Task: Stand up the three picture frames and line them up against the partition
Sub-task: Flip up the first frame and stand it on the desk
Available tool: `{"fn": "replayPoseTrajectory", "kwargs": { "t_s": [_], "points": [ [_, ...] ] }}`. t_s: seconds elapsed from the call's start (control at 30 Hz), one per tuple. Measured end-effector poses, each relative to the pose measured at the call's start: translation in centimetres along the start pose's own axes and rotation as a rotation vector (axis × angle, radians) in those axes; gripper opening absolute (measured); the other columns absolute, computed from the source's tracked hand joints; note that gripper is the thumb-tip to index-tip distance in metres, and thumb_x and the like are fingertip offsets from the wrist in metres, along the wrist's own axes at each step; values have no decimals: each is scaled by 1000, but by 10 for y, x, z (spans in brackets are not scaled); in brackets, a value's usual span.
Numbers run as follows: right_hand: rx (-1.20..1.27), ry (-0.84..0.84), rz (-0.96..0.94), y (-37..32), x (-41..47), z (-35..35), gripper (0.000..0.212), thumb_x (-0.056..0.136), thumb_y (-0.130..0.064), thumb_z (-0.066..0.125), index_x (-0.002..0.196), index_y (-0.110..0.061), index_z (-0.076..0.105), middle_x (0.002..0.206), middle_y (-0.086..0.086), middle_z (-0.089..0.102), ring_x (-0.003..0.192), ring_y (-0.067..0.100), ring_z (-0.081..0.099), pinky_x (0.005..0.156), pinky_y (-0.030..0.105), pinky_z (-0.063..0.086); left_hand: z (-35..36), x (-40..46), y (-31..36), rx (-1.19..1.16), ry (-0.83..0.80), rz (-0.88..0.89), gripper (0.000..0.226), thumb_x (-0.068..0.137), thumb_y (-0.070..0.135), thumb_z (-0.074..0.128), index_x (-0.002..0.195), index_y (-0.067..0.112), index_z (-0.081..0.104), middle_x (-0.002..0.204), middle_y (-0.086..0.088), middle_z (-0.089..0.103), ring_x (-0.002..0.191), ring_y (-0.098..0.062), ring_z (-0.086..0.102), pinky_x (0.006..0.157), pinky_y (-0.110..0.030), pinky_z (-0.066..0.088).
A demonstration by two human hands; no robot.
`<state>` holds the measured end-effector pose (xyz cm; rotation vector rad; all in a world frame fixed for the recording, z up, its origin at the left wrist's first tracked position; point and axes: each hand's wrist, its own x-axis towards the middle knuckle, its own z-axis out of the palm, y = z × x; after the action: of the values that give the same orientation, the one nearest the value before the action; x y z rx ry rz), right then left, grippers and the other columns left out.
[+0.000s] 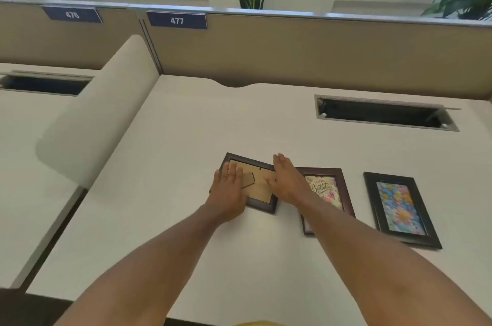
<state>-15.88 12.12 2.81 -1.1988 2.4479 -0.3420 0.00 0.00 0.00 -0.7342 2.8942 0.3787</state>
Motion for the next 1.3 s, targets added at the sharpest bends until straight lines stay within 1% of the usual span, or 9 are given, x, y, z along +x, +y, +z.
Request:
{"fn": "replayPoseTrajectory", "kwargs": {
  "t_s": [0.17, 0.3, 0.4, 0.47, 0.6, 0.8, 0.9, 1.03, 1.3],
  "points": [
    [7, -51, 99, 2, 16, 3, 62, 95, -35, 41, 149, -10, 23, 140, 15, 48, 126, 31, 46, 96, 43, 44, 17, -8, -2, -96, -43, 0, 86, 95, 50, 39, 159, 8, -2, 168, -16, -4, 154, -37, -13, 121, -58, -10],
    [-20, 21, 86, -2, 30, 11, 34, 92, -20, 45, 122, -5, 49, 118, 15, 55, 110, 33, 49, 83, 40, 45, 22, -8, -8, -73, -53, 49, 95, 92, 58, 44, 159, 12, -6, 168, -14, -13, 153, -35, -20, 119, -57, -16],
    [-2, 45, 154, -3, 33, 17, 19, 86, -16, 43, 102, -11, 52, 107, 11, 53, 104, 31, 49, 86, 44, 44, 26, -9, -9, -58, -41, 67, 95, 93, 61, 44, 160, 13, -3, 168, -14, -12, 153, -34, -19, 119, -56, -17],
    [24, 59, 208, -3, 32, 19, 22, 85, -17, 42, 102, -14, 54, 106, 8, 53, 104, 30, 49, 88, 44, 43, 28, -9, -13, -42, -37, 77, 94, 93, 63, 42, 160, 13, 0, 168, -13, -9, 154, -33, -17, 120, -56, -17],
    [180, 53, 283, 3, 33, 16, 42, 89, -22, 43, 128, -22, 57, 125, 9, 56, 114, 30, 52, 94, 40, 45, 30, -12, -20, -3, -15, 113, 94, 93, 68, 37, 160, 15, 0, 169, -11, -6, 155, -29, -14, 122, -53, -14],
    [677, 124, 313, 13, 26, -11, 38, 93, -3, 39, 102, -16, 73, 109, 5, 69, 77, 11, 60, 63, 23, 50, 26, -21, -29, -88, 137, 191, 87, 94, 68, 34, 159, 12, 20, 168, -11, 9, 156, -27, 3, 125, -50, -1],
    [967, 63, 297, 16, 17, -28, 39, 96, 2, 37, 94, -10, 74, 110, 14, 68, 95, 21, 65, 76, 32, 58, 23, -23, -32, -152, 224, 230, 79, 97, 63, 38, 156, 10, 29, 167, -10, 17, 156, -25, 10, 124, -42, 5],
    [1132, -48, 198, 18, 6, -45, 44, 92, 16, 33, 99, -2, 73, 110, 16, 66, 93, 19, 70, 72, 22, 56, 20, -24, -31, -213, 298, 259, 62, 102, 54, 33, 146, 11, 44, 160, -9, 36, 149, -27, 27, 122, -41, 18],
    [826, 9, -102, 11, 3, -61, 35, 88, 11, 59, 105, -18, 71, 117, -1, 66, 109, 13, 62, 93, 23, 51, 12, -28, -26, -422, 376, 226, 43, 104, 36, 36, 136, 12, 53, 153, -7, 46, 142, -24, 39, 120, -40, 26]
  ]
}}
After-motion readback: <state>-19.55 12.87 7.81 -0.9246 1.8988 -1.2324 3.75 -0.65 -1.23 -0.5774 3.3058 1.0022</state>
